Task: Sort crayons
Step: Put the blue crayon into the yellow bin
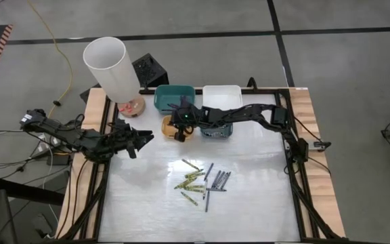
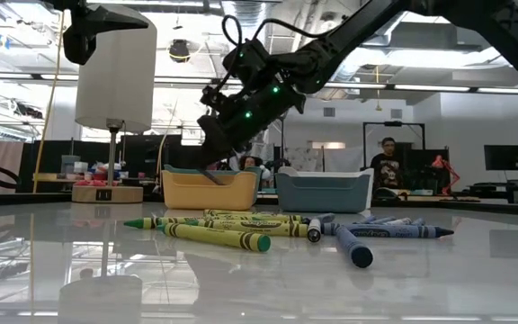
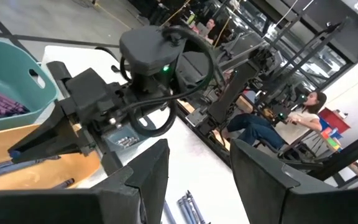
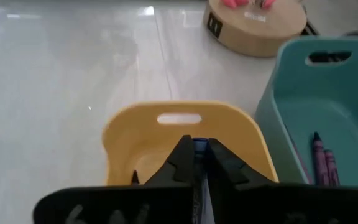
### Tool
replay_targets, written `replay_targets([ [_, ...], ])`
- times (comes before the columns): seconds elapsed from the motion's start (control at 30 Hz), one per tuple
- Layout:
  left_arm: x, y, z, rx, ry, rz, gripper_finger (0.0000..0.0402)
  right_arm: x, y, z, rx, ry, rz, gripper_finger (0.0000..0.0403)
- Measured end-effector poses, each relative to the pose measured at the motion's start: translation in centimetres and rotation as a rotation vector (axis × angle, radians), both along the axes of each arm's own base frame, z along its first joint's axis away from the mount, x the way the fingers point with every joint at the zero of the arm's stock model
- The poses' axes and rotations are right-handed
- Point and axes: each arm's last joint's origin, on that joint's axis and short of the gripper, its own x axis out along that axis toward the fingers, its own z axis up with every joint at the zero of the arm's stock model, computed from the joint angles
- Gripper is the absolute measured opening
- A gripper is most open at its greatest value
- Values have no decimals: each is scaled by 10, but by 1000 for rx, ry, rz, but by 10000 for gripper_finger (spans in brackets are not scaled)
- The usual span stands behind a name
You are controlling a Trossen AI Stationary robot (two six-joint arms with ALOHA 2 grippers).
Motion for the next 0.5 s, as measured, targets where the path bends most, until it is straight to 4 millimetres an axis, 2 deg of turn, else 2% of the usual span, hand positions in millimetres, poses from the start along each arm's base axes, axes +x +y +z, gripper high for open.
replay_targets([
  [0.43, 0, 0, -1, -16, 1, -15, 160, 0, 2, 1, -3, 8, 4, 60],
  [0.5, 0, -1, -1, -20, 2, -29, 160, -1, 2, 8, 15, 13, -4, 61],
])
